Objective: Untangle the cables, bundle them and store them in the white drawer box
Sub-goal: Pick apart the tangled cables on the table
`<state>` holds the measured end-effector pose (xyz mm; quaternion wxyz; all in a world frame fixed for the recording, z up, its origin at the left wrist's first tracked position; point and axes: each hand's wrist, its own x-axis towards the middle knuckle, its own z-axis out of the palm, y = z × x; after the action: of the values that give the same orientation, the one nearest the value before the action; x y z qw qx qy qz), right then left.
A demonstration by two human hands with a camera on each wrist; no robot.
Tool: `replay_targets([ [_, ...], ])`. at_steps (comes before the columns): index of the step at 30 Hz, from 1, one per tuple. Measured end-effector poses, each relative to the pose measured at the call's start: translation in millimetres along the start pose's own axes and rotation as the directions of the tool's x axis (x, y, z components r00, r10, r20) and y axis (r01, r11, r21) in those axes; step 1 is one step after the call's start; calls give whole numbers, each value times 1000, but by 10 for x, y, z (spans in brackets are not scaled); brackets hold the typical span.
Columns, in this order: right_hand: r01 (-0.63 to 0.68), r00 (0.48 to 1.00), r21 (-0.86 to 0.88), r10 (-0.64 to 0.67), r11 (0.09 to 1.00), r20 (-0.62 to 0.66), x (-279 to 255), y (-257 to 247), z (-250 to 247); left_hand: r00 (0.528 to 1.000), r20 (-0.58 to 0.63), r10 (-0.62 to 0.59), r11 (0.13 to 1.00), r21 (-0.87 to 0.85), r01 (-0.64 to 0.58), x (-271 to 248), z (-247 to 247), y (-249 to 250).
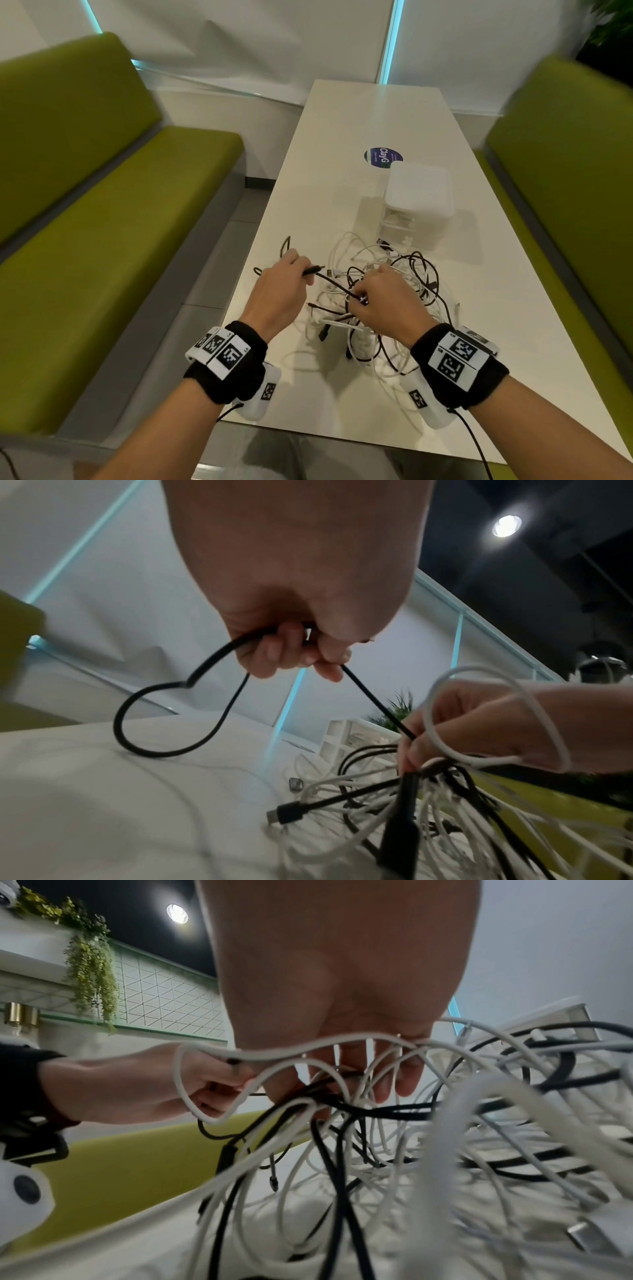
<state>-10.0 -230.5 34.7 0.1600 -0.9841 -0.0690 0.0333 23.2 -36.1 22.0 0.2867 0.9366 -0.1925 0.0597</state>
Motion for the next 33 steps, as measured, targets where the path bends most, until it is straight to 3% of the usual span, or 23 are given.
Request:
replay_targets([
  [6,39,998,-145,-31,989,53,-69,-16,-82,984,-87,-157,987,-31,155,25,-3,-170],
  [9,45,997,-144,-34,989,74,-69,32,-69,986,-54,-158,987,-8,158,33,33,-207],
  [12,26,997,-118,-17,993,78,-48,41,-58,996,-21,-90,994,65,92,60,36,-165],
  [14,22,997,-98,-14,995,76,-45,17,-54,1000,8,27,995,93,-28,71,39,-89],
  [17,26,997,-96,-19,995,73,-49,-23,-59,974,118,192,980,18,-196,66,112,102],
  [19,30,998,-96,-25,995,52,-48,-32,-76,951,202,234,970,17,-242,42,204,197],
  [25,16,997,-82,-10,996,70,-48,-3,-70,938,336,83,945,273,-182,-11,295,265],
  [29,-13,998,-76,17,997,56,-45,-11,-52,940,330,88,956,237,-172,-43,256,278],
  [33,-25,999,-64,26,998,27,-39,-33,-56,965,239,105,984,117,-136,-19,166,251],
])
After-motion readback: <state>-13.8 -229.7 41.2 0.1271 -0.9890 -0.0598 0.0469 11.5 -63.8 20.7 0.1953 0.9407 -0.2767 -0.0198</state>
